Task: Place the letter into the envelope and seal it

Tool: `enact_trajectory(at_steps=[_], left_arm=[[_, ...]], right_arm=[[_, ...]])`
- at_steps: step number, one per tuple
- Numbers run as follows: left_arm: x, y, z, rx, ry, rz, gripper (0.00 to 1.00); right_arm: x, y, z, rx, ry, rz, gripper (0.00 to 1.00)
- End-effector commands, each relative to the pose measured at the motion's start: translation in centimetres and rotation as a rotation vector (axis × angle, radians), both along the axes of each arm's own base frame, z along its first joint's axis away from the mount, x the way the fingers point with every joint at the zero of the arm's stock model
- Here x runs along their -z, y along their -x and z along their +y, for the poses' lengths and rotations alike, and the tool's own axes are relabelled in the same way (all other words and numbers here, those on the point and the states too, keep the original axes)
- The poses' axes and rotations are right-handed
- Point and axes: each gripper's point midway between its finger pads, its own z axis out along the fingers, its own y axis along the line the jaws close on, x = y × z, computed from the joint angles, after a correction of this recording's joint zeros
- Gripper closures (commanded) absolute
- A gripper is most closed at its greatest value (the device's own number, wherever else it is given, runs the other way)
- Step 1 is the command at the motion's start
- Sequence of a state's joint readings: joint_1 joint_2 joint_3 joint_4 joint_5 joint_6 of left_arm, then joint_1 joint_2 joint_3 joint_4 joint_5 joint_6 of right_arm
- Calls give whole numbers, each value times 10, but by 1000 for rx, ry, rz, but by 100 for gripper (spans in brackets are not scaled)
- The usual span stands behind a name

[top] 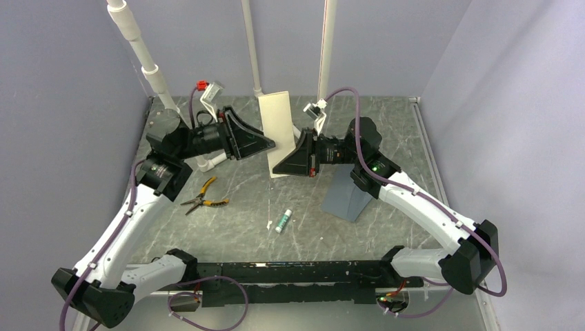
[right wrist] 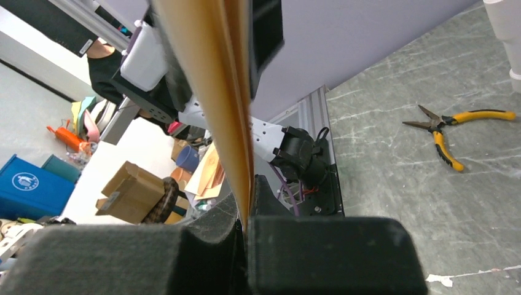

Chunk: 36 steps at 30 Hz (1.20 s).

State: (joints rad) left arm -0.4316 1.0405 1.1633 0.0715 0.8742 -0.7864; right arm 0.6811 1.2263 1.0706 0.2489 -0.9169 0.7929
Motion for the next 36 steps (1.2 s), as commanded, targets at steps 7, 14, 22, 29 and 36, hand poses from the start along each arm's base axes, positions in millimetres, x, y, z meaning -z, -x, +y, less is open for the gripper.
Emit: enact_trajectory(at_steps=[7, 14, 22, 29, 36], left_arm=[[8, 20, -5, 112, 4, -3, 98], [23, 17, -5, 100, -16, 57, 72], [17, 4, -2, 3, -19, 35, 93], [-5, -17, -3, -77, 37, -6, 85], [-17, -33, -9, -75, 38, -23, 96]], right_arm=[[-37, -5, 3, 22, -76, -75, 100], [-36, -8, 3, 37, -71, -80, 100], [-18, -4, 3, 13, -35, -47, 100], [-6, 11, -4, -32, -16, -32, 100], [6, 24, -12, -59, 5, -31, 100]])
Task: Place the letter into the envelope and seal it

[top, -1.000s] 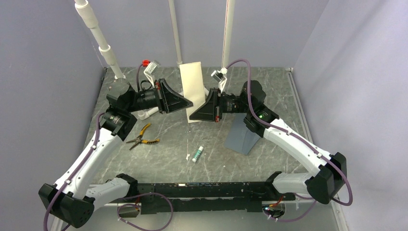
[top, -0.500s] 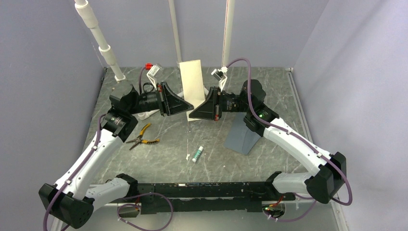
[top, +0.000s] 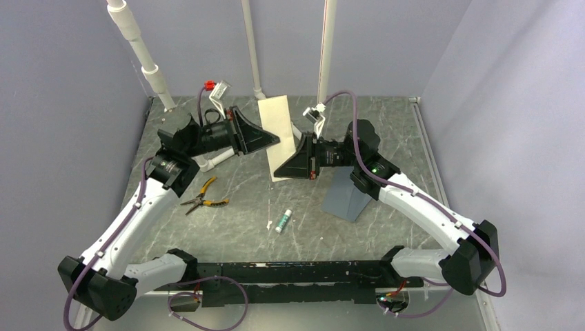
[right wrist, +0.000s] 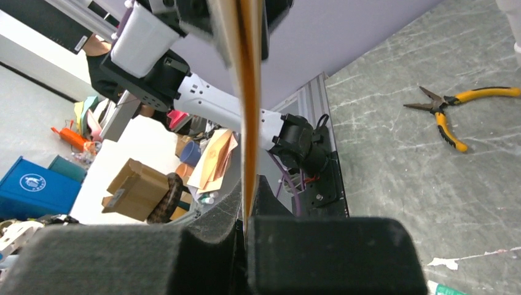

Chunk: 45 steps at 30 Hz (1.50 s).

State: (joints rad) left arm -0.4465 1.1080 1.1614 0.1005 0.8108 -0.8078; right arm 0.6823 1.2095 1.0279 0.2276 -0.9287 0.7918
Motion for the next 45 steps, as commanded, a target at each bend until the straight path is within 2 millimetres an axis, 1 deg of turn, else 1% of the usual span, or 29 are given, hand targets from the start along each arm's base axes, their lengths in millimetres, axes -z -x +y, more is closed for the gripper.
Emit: enact_trajectory(at_steps=[1, 5, 6, 8, 10, 12, 14, 22, 23, 24, 26, 27, 28, 30, 32, 34, 36, 39, 40, 41, 42, 43, 44, 45], left_arm=[[-30, -10, 2, -40, 30, -87, 97], [-36, -20, 12, -71, 21, -102, 97], [-38, -23, 16, -78, 23, -105, 96], [-41, -25, 21, -76, 32, -102, 89], [-43, -24, 23, -51, 45, -97, 86], [-42, -22, 22, -24, 57, -86, 87], [-42, -21, 22, -2, 65, -78, 97], [-38, -8, 22, 44, 73, -78, 97], [-37, -7, 22, 53, 71, -70, 88], [-35, -6, 22, 57, 72, -58, 74], [-33, -5, 20, 75, 87, -37, 53], [-33, -3, 19, 87, 107, -31, 47], [-28, -2, 17, 108, 127, 9, 46], [-25, 3, 12, 148, 155, 28, 45], [-20, 7, 8, 170, 166, 40, 47], [-17, 10, 4, 174, 155, 39, 52], [-15, 14, 0, 169, 133, 31, 56], [-15, 16, -2, 149, 107, 12, 68], [-15, 16, -1, 139, 100, 15, 75], [-15, 13, -1, 123, 97, 12, 87], [-16, 12, -1, 117, 91, 11, 96], [-17, 12, -1, 118, 82, 10, 97], [-19, 13, -1, 125, 73, 0, 97], [-18, 14, -1, 133, 67, 1, 98]], right_arm=[[-8, 20, -10, -47, -22, -66, 100], [-1, 27, -15, -60, -7, -70, 100], [1, 28, -17, -61, -3, -75, 100], [4, 31, -19, -65, 2, -85, 100], [7, 32, -21, -66, 10, -91, 100], [9, 33, -22, -61, 15, -95, 100], [10, 33, -22, -56, 15, -99, 100], [7, 25, -20, -22, 15, -111, 100], [5, 24, -19, -17, 10, -114, 100], [4, 24, -19, -13, 3, -117, 100], [-1, 22, -18, -4, -17, -125, 100], [-4, 21, -18, -2, -27, -133, 100], [-6, 20, -17, 5, -36, -141, 100], [-12, 16, -16, 20, -51, -150, 100], [-16, 14, -14, 22, -66, -151, 100], [-19, 11, -11, 27, -66, -144, 100], [-18, 7, -9, 29, -58, -133, 100], [-15, 4, -8, 37, -45, -126, 100], [-15, 4, -7, 40, -43, -126, 100], [-13, 3, -7, 43, -40, -127, 100], [-13, 2, -7, 47, -35, -130, 100], [-12, 1, -7, 56, -22, -125, 100], [-11, -2, -8, 72, -11, -127, 95], [-13, -5, -8, 92, -3, -134, 85]])
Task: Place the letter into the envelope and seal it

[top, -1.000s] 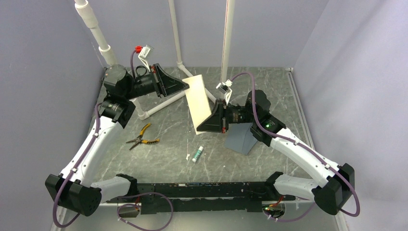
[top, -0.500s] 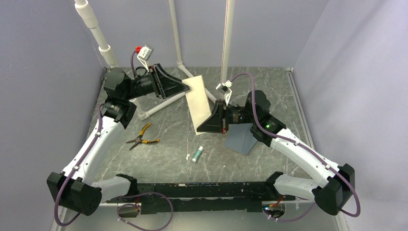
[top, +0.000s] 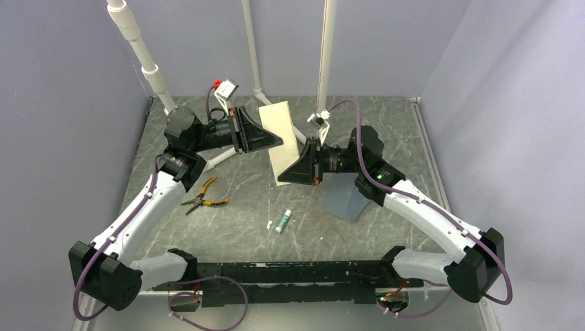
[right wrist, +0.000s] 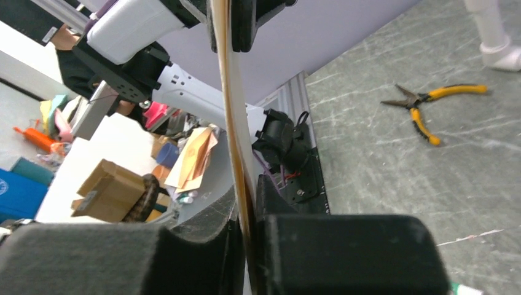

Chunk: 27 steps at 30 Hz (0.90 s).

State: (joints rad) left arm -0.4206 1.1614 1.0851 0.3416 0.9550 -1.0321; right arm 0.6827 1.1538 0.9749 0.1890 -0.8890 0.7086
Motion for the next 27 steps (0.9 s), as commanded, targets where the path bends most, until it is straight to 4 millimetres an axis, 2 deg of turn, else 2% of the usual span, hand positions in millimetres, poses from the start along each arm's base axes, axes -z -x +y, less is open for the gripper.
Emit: enact_trajectory(at_steps=[1, 2, 5, 10, 15, 19, 21, 22, 23, 27], left_arm=[[-25, 8, 4, -8, -1, -106, 97], [-25, 10, 4, 1, -3, -110, 98], [-24, 19, 4, 51, -14, -123, 98], [-18, 35, 5, 143, -40, -123, 98], [-11, 37, 7, 145, -66, -110, 98], [-8, 37, 6, 162, -65, -99, 98], [-6, 35, 5, 158, -70, -90, 96], [-5, 33, 4, 153, -73, -87, 91], [-4, 31, 4, 144, -75, -84, 86], [5, 17, 4, 59, -119, -73, 42]], right_arm=[[-26, -9, -1, 67, -15, -87, 75], [-29, -11, -3, 83, -15, -103, 68], [-40, -10, -6, 102, -43, -155, 60], [-60, -8, -9, 116, -96, -207, 58], [-69, -10, -8, 119, -122, -225, 59], [-74, -14, -7, 140, -138, -214, 65], [-76, -17, -7, 159, -150, -196, 86], [-75, -20, -7, 175, -148, -182, 95], [-73, -23, -7, 190, -141, -166, 100], [-46, -50, -14, 349, -25, -69, 100]])
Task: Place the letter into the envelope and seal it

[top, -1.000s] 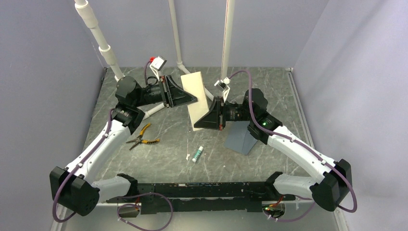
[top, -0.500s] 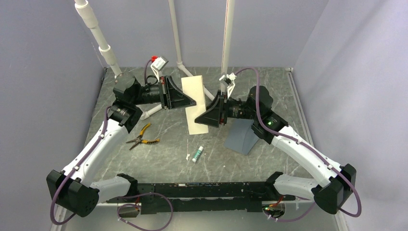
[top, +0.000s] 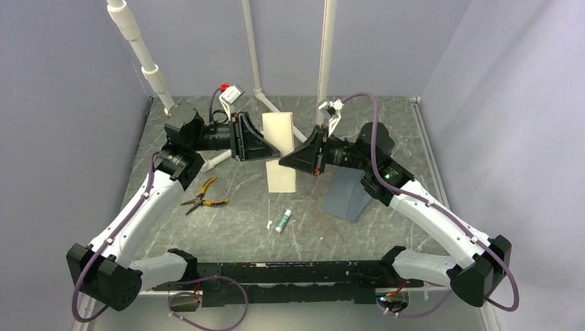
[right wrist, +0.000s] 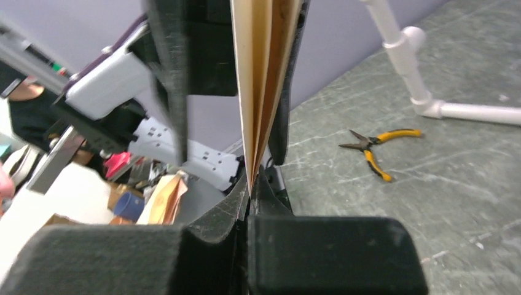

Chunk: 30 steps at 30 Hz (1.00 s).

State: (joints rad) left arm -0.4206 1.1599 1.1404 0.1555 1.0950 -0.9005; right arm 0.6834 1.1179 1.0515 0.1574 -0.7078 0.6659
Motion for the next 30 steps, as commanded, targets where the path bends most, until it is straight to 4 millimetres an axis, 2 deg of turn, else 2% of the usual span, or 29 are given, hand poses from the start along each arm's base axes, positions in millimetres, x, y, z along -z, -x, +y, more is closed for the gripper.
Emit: enact_trajectory(at_steps=[1, 4, 6, 9, 12, 16, 19, 21, 24, 27, 30], left_arm=[[2, -12, 3, -104, -56, -37, 34], [44, -40, 11, -281, -197, 11, 21], [78, -60, 17, -394, -288, 56, 18], [129, -74, 15, -461, -401, 128, 16], [168, -84, 0, -479, -480, 175, 15], [206, -100, -27, -449, -523, 217, 14], [226, -110, -45, -415, -559, 240, 15], [236, -115, -51, -400, -589, 258, 15], [250, -122, -50, -411, -639, 267, 16], [263, -125, -52, -395, -675, 282, 16], [276, -128, -56, -363, -708, 310, 18]], right_arm=[[3, -33, -16, 229, 54, 67, 100], [50, -60, -52, 489, 214, 188, 100], [88, -75, -93, 724, 331, 291, 100], [152, -74, -157, 984, 504, 491, 100], [189, -82, -214, 1162, 529, 600, 100], [208, -104, -277, 1346, 519, 637, 100], [221, -118, -317, 1458, 554, 678, 100], [229, -121, -349, 1562, 577, 717, 100], [229, -115, -392, 1733, 642, 713, 100], [240, -113, -414, 1802, 753, 715, 100], [259, -124, -404, 1683, 815, 733, 100]])
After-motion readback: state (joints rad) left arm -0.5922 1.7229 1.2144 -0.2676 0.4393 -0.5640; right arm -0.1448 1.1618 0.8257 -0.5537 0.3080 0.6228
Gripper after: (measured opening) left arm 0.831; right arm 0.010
